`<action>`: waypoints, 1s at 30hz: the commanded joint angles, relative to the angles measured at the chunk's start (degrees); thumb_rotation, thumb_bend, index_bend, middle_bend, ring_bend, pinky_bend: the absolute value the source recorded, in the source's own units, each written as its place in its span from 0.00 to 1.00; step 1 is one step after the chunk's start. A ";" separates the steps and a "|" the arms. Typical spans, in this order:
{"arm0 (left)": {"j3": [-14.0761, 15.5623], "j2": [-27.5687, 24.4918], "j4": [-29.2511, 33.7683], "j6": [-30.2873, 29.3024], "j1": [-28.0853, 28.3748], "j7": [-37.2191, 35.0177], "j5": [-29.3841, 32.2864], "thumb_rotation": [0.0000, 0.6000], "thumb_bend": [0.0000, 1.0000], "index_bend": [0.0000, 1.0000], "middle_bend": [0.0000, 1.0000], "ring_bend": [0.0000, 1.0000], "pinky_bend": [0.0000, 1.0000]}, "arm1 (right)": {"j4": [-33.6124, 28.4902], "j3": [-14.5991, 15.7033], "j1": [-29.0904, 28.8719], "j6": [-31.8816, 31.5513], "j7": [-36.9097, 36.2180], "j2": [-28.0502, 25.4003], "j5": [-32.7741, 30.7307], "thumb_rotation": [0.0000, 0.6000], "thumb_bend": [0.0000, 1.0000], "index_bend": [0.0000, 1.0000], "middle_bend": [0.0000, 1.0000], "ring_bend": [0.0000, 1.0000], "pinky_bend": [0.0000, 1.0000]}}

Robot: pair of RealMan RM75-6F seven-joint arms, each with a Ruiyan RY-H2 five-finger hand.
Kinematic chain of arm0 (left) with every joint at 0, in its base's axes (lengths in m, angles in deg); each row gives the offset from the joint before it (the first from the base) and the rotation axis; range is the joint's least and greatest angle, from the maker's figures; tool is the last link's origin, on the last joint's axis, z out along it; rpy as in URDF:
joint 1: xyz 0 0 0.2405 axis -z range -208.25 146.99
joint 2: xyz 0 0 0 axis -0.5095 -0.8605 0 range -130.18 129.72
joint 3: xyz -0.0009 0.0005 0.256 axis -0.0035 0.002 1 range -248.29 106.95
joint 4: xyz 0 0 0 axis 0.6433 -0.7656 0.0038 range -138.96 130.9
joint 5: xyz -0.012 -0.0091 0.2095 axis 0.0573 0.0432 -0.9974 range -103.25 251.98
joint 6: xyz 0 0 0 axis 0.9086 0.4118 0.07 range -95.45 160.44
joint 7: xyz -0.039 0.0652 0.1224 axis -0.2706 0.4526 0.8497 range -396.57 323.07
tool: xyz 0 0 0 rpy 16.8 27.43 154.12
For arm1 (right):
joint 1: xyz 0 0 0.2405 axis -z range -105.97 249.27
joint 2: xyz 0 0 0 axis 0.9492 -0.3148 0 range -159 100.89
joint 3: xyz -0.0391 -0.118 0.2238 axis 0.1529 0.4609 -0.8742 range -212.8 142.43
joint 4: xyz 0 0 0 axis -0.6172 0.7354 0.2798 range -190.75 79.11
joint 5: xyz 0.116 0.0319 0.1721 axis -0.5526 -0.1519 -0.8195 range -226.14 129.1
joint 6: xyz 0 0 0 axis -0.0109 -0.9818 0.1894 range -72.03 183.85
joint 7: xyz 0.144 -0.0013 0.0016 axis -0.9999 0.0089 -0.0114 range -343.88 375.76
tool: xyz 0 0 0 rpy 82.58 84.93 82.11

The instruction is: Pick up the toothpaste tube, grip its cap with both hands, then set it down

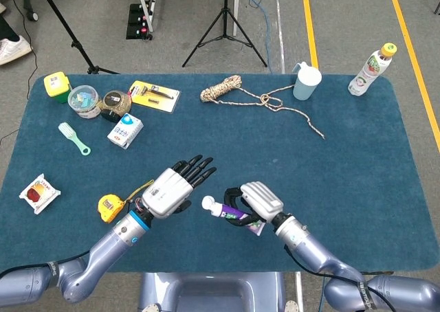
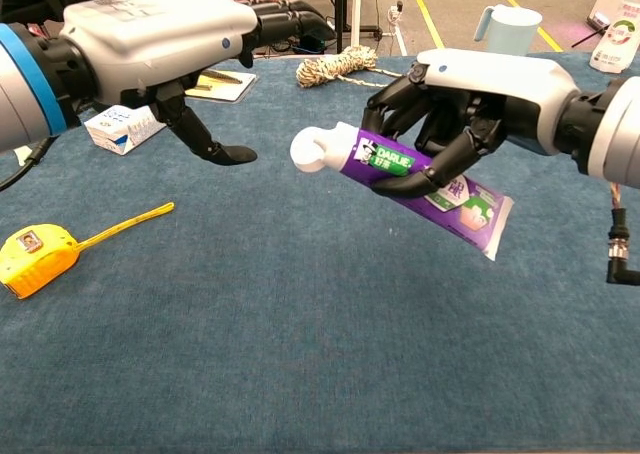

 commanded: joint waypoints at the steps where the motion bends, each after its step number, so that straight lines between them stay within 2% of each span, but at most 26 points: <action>1: 0.43 0.84 -0.85 0.02 0.59 -0.20 -0.16 1.00 0.23 0.00 0.00 0.00 0.25 | 0.18 -0.29 -0.31 0.54 -0.70 0.28 -0.43 1.00 0.35 0.78 0.88 1.00 0.99; 20: 0.95 6.76 -6.60 -1.34 3.64 -1.84 -0.56 1.00 0.23 0.00 0.00 0.00 0.25 | -0.05 -1.55 -1.96 2.89 -4.51 0.75 -0.86 1.00 0.35 0.78 0.89 1.00 1.00; 30: 1.60 7.24 -7.00 -2.29 4.26 -0.93 -0.98 1.00 0.23 0.00 0.00 0.00 0.25 | -0.66 -1.80 -1.73 2.73 -6.04 -0.49 -0.89 1.00 0.35 0.78 0.89 1.00 1.00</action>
